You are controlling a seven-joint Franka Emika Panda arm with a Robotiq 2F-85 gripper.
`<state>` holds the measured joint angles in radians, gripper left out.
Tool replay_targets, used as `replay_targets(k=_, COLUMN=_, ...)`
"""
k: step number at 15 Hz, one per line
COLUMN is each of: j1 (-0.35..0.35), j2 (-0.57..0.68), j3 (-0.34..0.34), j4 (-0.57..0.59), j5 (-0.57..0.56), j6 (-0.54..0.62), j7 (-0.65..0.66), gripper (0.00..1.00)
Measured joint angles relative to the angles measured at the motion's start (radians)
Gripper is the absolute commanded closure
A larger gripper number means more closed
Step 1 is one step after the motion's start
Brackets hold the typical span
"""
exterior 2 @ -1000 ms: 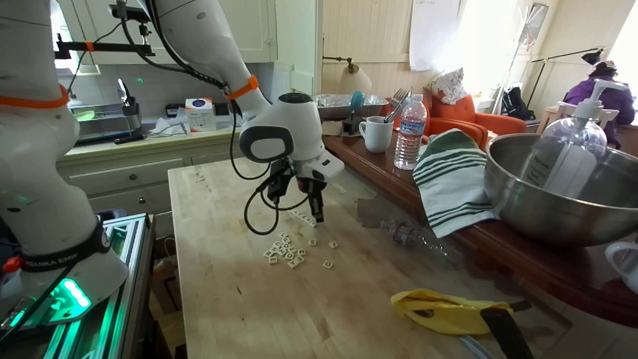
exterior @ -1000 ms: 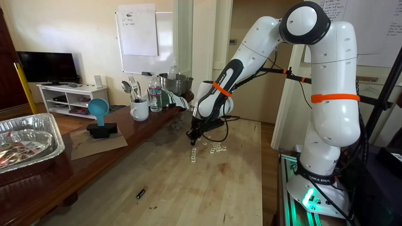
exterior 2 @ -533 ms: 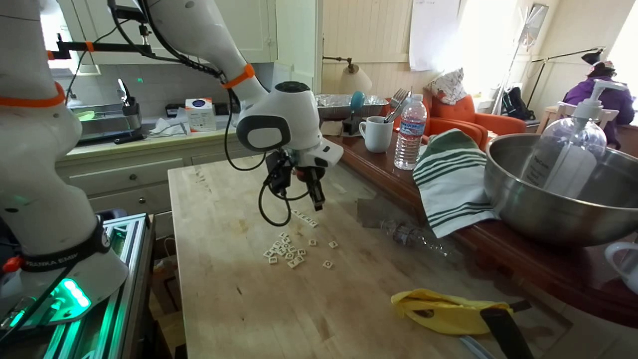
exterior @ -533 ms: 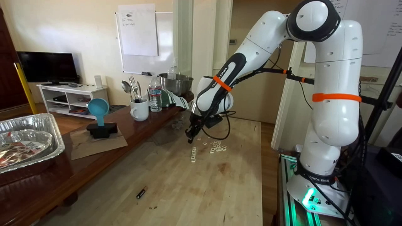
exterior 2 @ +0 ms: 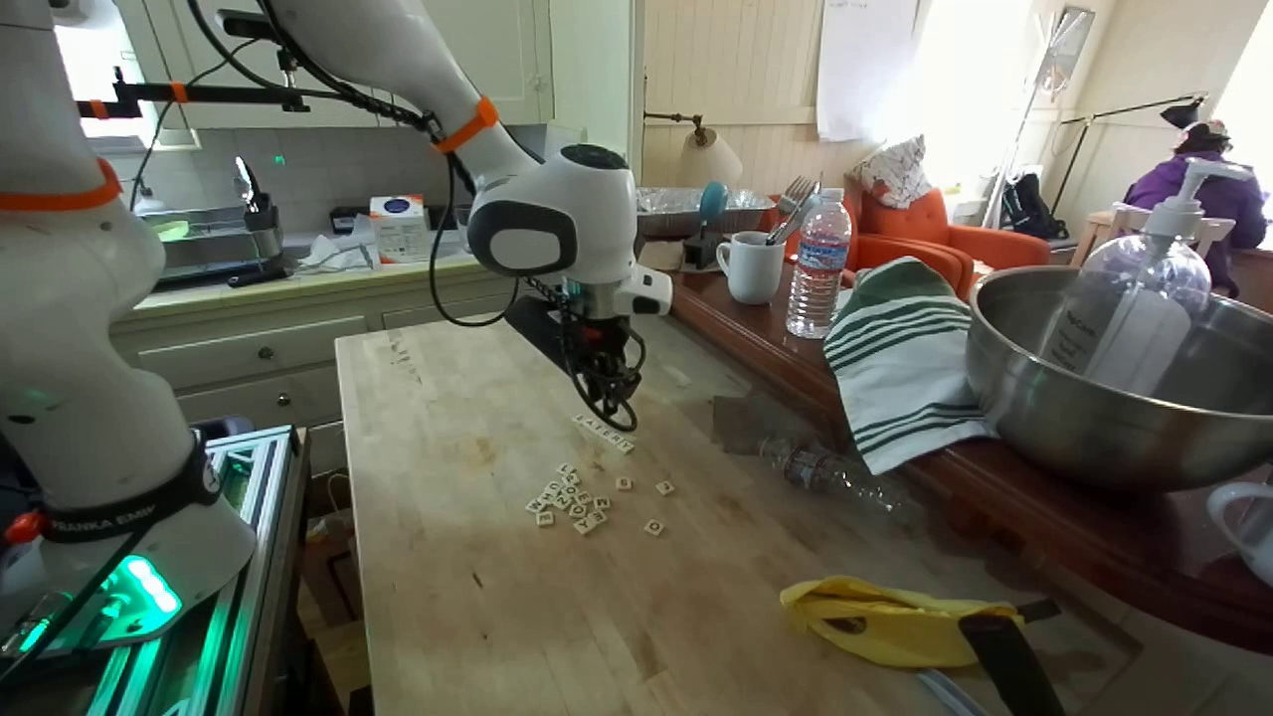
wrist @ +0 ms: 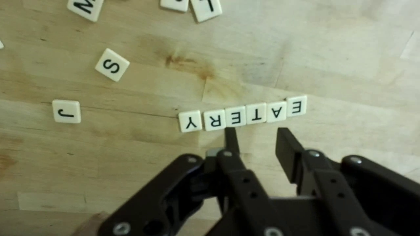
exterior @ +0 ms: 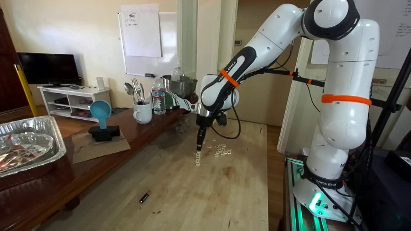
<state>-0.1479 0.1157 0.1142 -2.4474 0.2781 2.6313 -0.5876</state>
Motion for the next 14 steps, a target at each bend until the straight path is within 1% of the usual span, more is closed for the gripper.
replay_targets(k=1, j1=0.003, j2=-0.003, j3=-0.003, j4=0.000, j5=-0.004, j6=-0.020, j7=-0.035, gripper=0.23)
replay_targets(k=2, j1=0.006, j2=-0.005, j3=-0.006, j4=-0.001, j5=-0.010, j6=-0.035, j7=-0.066, gripper=0.17)
replay_targets(k=3, j1=0.010, j2=-0.006, j3=-0.008, j4=-0.003, j5=-0.018, j6=-0.043, j7=-0.094, gripper=0.10)
replay_targets(k=4, j1=0.015, j2=-0.007, j3=-0.011, j4=-0.008, j5=-0.028, j6=-0.044, j7=-0.123, gripper=0.01)
replay_targets(k=5, j1=0.019, j2=-0.008, j3=-0.013, j4=-0.014, j5=-0.036, j6=-0.044, j7=-0.146, gripper=0.00)
replay_targets(k=9, j1=0.036, j2=-0.021, j3=-0.018, j4=-0.030, j5=-0.045, j6=-0.028, j7=-0.207, gripper=0.00)
replay_targets(k=14, j1=0.054, j2=-0.043, j3=-0.022, j4=-0.050, j5=-0.045, j6=0.011, j7=-0.218, gripper=0.00)
